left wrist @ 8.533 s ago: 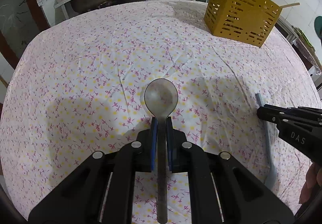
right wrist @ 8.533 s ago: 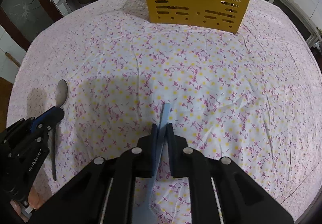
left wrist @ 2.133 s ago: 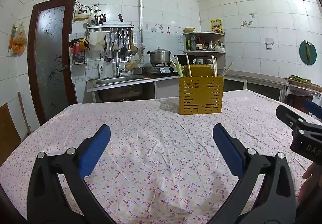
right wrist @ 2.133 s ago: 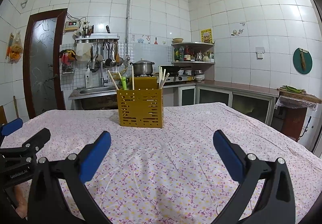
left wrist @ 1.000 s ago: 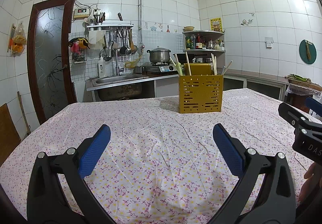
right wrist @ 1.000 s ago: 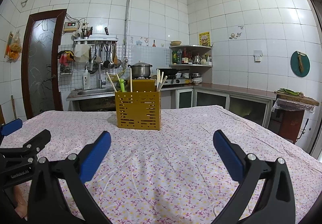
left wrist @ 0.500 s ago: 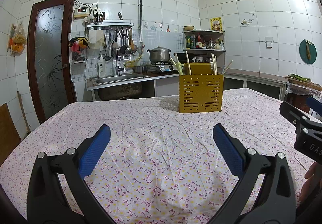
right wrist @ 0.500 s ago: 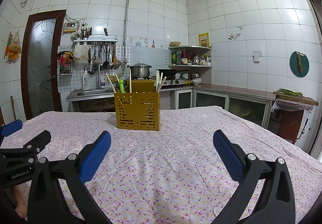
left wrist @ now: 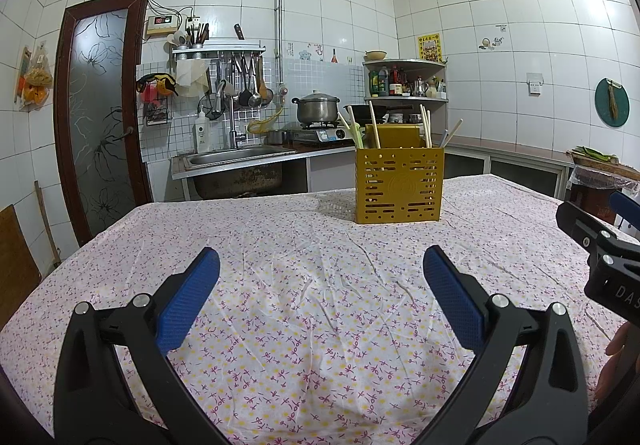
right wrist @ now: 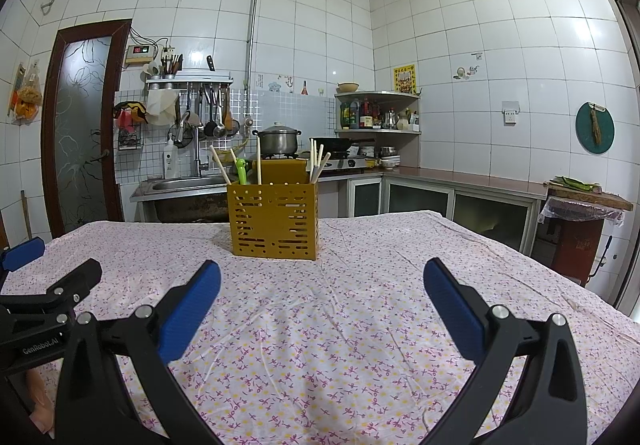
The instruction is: Organize utensils
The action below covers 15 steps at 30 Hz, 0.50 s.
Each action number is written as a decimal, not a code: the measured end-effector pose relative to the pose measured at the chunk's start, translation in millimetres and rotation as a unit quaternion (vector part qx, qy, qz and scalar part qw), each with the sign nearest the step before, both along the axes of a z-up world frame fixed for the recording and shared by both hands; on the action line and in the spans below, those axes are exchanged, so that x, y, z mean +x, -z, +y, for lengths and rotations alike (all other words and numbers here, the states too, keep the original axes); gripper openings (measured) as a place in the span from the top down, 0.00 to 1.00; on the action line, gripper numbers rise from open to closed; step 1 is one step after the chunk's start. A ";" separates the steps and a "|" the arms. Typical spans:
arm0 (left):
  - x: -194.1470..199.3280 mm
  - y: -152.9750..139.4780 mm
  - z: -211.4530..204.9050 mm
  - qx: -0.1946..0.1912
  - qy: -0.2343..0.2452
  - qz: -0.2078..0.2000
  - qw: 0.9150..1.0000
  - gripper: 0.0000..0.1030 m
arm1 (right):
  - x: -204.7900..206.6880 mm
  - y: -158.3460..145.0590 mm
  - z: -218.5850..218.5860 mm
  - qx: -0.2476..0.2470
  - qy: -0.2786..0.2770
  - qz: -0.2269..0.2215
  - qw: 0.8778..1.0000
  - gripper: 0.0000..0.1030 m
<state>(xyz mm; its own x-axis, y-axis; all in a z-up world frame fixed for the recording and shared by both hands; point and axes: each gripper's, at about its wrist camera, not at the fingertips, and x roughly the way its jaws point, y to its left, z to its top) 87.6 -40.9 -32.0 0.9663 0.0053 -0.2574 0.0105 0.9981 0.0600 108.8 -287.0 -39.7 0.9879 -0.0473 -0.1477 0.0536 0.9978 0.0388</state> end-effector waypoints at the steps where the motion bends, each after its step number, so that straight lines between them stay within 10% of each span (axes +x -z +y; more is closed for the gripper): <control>1: 0.0 0.0 0.0 0.000 0.000 0.000 1.000 0.05 | 0.5 0.0 -0.8 0.000 0.000 0.000 1.000 0.04; 15: 3.6 3.5 0.7 0.000 0.000 0.005 1.000 0.05 | 0.8 0.2 -1.2 -0.001 0.000 0.000 1.000 0.04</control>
